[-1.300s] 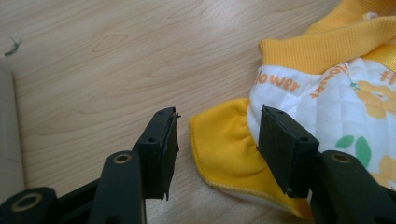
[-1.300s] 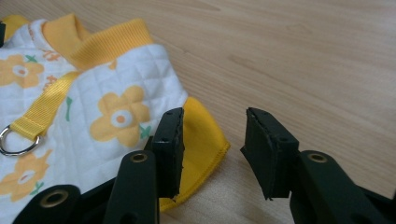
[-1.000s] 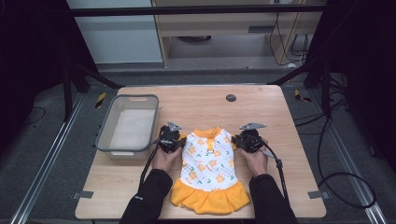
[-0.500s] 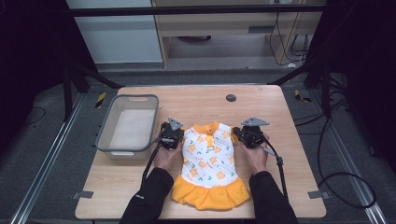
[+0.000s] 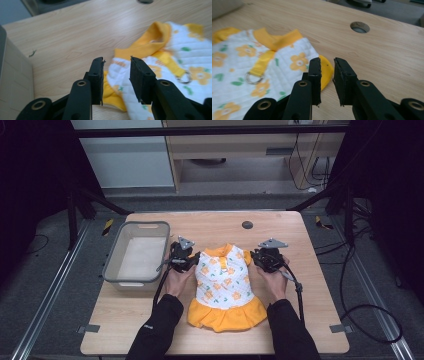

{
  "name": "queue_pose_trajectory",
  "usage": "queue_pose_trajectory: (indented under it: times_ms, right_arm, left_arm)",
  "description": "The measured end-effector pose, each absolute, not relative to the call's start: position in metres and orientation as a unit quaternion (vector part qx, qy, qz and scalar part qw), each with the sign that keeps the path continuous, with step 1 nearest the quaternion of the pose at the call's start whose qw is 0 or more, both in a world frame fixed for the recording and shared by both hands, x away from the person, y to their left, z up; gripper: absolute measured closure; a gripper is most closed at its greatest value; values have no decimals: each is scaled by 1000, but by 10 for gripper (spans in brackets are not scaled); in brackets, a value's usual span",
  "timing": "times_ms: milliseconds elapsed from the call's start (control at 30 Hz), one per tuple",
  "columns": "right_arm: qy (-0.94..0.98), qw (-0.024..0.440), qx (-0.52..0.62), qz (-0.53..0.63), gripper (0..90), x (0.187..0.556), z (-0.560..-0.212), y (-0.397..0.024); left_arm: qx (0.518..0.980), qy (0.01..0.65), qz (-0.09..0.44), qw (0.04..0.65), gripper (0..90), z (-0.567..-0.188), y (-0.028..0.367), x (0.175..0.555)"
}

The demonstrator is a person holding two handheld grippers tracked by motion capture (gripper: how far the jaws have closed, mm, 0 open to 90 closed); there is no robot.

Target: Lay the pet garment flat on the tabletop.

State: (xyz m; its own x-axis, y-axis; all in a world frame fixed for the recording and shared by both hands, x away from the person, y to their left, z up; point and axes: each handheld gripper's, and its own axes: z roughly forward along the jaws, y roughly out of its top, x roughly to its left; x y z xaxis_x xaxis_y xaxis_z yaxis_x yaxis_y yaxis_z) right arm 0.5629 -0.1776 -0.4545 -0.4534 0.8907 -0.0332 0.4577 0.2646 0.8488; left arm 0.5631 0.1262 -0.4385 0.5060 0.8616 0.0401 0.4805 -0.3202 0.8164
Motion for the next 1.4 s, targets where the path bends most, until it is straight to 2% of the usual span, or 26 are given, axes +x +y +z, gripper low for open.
queue_pose_trajectory:
  times_ms: [200,233,300,433,500,700,967,1167,1267,1400]
  right_arm:
    - [754,243,422,440,863,538,-436,-179]
    - [757,218,412,457,894,529,-436,-178]
    - [763,202,405,462,900,521,-440,-175]
    - [782,184,393,446,900,510,-456,-169]
    - [791,177,391,437,900,507,-467,-167]
    - [813,166,388,401,884,505,-491,-163]
    - [830,166,383,369,872,501,-500,-157]
    - [828,165,388,369,871,496,-501,-154]
    - [825,170,389,372,867,495,-500,-154]
    - [818,166,374,404,874,482,-487,-159]
  left_arm:
    - [791,396,223,409,637,-429,119,536]
    - [804,379,208,408,672,-433,116,525]
    - [811,372,198,406,724,-439,115,517]
    - [832,368,180,374,856,-456,114,508]
    - [833,370,178,370,888,-461,114,508]
    - [848,371,171,337,872,-481,115,506]
    - [855,370,179,318,860,-492,120,510]
    - [856,365,181,319,854,-492,120,511]
    - [853,368,179,323,815,-489,121,509]
    - [846,361,161,359,789,-473,122,495]
